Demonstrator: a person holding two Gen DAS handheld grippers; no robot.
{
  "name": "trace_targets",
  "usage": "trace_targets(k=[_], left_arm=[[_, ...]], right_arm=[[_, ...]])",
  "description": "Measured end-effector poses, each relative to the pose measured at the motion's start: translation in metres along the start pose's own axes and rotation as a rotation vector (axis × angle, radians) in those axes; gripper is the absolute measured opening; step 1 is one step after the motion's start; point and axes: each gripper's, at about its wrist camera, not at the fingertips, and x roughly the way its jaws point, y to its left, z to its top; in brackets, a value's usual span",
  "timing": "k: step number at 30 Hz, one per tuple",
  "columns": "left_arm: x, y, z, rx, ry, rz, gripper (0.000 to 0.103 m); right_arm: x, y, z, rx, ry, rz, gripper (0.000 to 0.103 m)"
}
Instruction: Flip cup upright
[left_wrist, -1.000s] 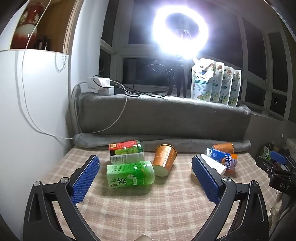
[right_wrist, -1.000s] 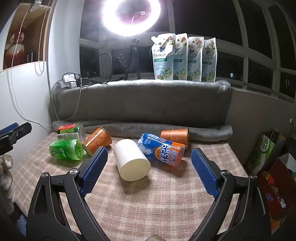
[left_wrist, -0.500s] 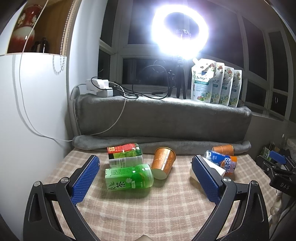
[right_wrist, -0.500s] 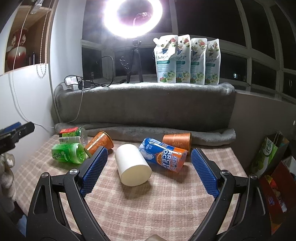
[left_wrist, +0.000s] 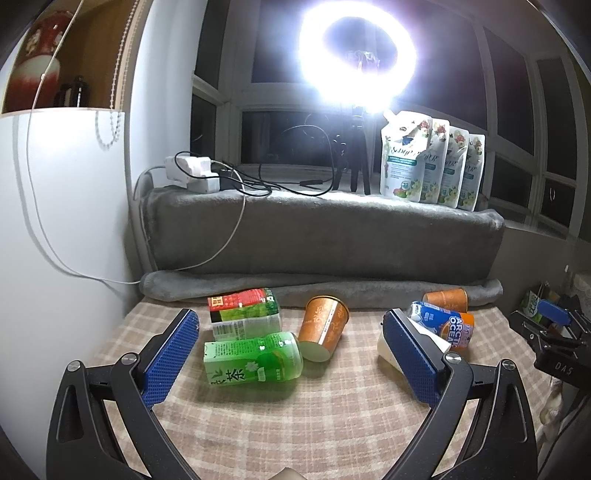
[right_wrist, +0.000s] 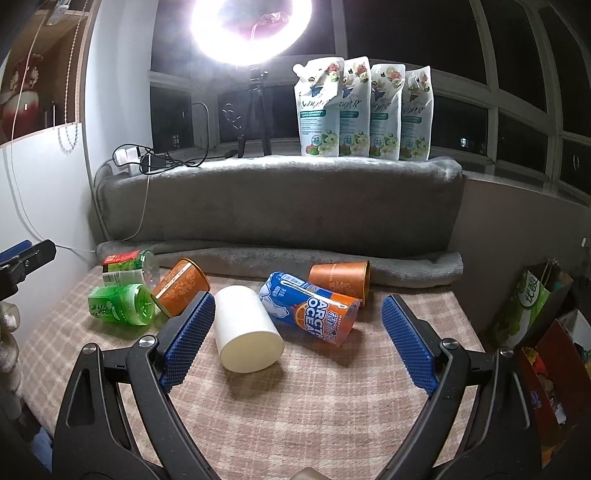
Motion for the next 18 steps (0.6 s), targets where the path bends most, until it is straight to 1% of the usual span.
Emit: trace_targets(k=[8, 18], left_arm=[[0.0006, -0.0027, 0.0018, 0.005, 0.0, -0.005, 0.1], [-0.0019, -0.0006, 0.0055, -0.009, -0.008, -0.012, 0.1]], right_arm=[[-0.0005, 0.0015, 0.0003, -0.023, 0.003, 0.002, 0.094], [-0.0035, 0.0008, 0.0046, -0.02, -0.003, 0.011, 0.094]])
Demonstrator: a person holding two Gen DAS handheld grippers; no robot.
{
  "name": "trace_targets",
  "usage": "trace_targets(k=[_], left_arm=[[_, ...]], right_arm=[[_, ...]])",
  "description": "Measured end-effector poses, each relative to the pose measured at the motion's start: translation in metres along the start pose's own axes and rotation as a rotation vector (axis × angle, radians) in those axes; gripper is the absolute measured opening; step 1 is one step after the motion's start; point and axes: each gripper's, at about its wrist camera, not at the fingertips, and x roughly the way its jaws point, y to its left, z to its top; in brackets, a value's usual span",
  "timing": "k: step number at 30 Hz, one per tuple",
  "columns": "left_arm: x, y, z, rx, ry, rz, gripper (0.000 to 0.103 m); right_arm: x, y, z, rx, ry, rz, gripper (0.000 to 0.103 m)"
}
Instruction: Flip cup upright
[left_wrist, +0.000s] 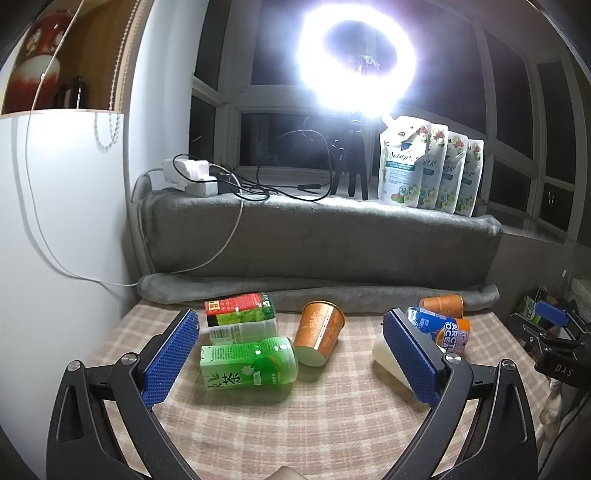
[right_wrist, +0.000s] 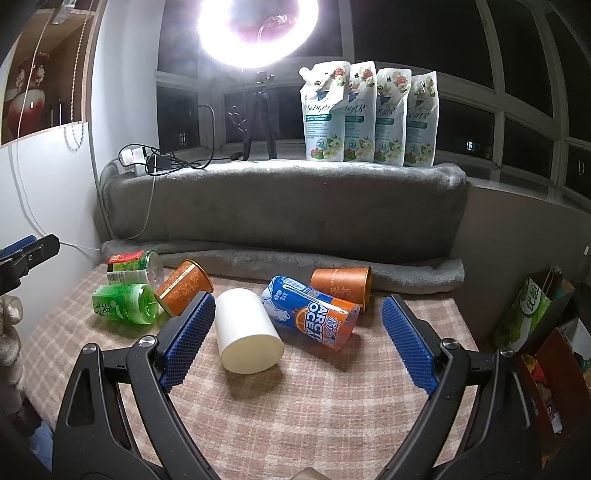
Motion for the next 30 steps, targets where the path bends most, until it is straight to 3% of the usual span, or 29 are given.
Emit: trace_targets(k=[30], left_arm=[[0.01, -0.005, -0.004, 0.011, 0.035, -0.024, 0.1]], right_arm=[[0.018, -0.007, -0.001, -0.048, 0.053, 0.04, 0.094]])
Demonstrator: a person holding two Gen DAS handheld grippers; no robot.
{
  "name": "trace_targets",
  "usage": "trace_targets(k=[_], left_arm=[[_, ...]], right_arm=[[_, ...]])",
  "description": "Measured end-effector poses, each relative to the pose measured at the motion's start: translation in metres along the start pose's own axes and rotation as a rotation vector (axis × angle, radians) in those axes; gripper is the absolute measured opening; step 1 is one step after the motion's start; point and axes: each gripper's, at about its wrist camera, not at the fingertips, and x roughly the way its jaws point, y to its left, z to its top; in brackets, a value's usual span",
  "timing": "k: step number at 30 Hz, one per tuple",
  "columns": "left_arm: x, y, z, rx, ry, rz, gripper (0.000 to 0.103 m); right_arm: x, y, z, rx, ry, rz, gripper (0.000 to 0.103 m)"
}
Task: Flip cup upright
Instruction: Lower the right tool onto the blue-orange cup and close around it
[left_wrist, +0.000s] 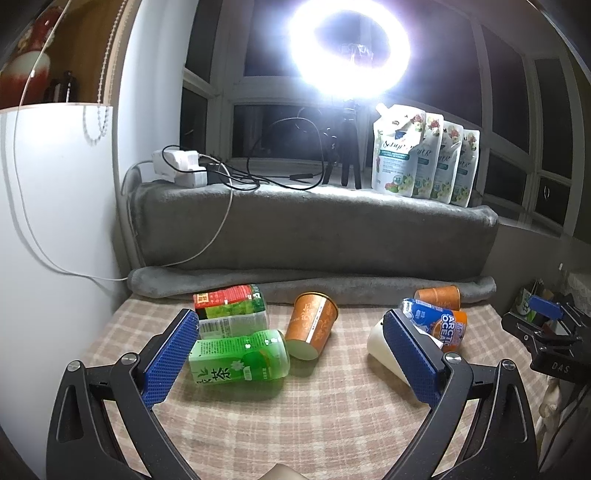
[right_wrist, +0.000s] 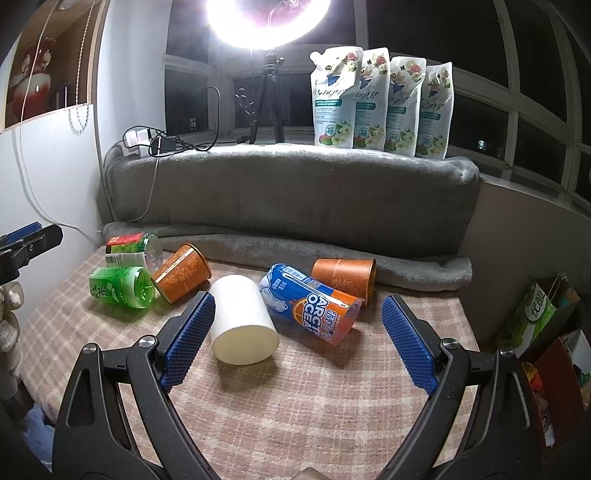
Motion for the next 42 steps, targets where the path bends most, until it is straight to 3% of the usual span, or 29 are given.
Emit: trace_targets(k=[10, 17, 20, 28, 33, 42], left_arm=[[0.005, 0.004, -0.003, 0.003, 0.018, 0.004, 0.1], [0.004, 0.01, -0.008, 0.018, 0.041, 0.013, 0.1], [0.003, 0.013, -0.01, 0.027, 0.05, 0.024, 0.1], [0.003, 0.02, -0.014, 0.026, 0.082, 0.033, 0.1], [0.005, 0.023, -0.016, 0.028, 0.095, 0.054, 0.1], [0.011, 0.032, -0.015, 0.0, 0.106, 0.086, 0.1]], right_arm=[[0.023, -0.015, 0.005, -0.068, 0.078, 0.041, 0.094], [0.061, -0.024, 0.016, -0.217, 0.202, 0.105, 0.093], [0.081, -0.021, 0.019, -0.299, 0.262, 0.126, 0.085], [0.141, -0.017, 0.02, -0.471, 0.431, 0.188, 0.074], [0.171, -0.011, 0.016, -0.571, 0.526, 0.224, 0.071], [0.209, 0.016, 0.007, -0.703, 0.609, 0.254, 0.065]])
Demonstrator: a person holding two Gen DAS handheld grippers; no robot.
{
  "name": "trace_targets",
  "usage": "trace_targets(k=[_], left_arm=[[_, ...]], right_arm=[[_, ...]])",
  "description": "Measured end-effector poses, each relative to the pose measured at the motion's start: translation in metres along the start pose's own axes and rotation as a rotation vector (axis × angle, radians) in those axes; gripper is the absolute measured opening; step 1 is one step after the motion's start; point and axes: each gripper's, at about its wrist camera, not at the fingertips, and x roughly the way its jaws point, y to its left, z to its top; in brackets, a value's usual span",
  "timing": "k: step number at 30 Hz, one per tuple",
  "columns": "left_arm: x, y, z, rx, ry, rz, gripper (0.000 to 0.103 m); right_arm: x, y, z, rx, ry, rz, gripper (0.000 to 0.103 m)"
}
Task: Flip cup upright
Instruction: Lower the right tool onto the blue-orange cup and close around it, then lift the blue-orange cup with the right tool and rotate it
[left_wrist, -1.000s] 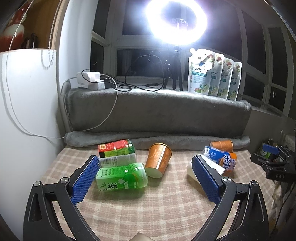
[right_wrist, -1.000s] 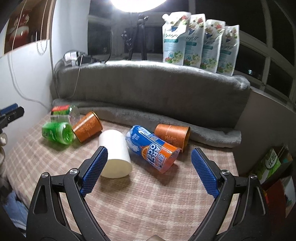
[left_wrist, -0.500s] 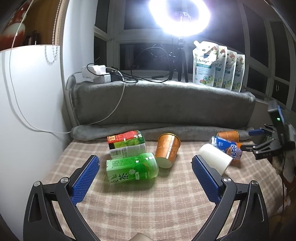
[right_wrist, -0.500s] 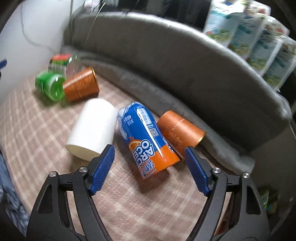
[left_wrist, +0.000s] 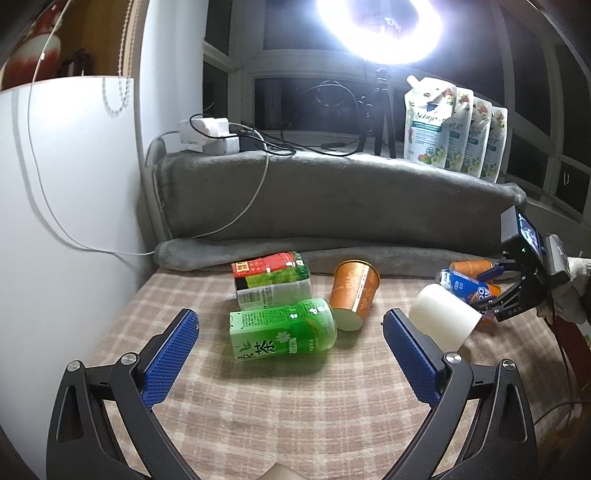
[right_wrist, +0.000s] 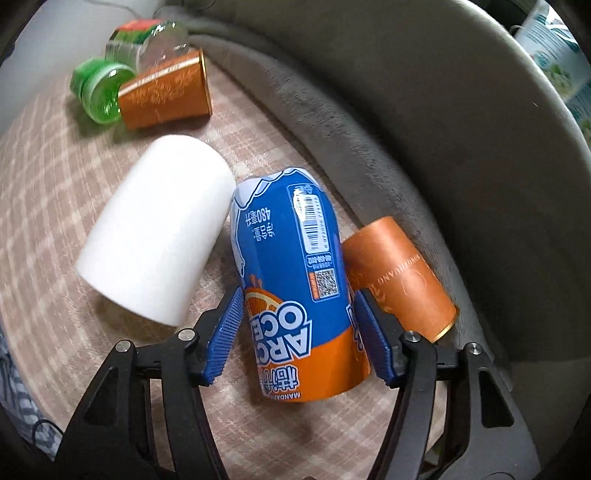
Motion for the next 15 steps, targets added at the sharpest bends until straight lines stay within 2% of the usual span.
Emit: trace_targets(k=[15], left_arm=[[0.007, 0.006, 0.0, -0.018, 0.016, 0.009, 0.1]], right_arm=[[0.028, 0.01, 0.02, -0.086, 0.071, -0.032, 0.066]])
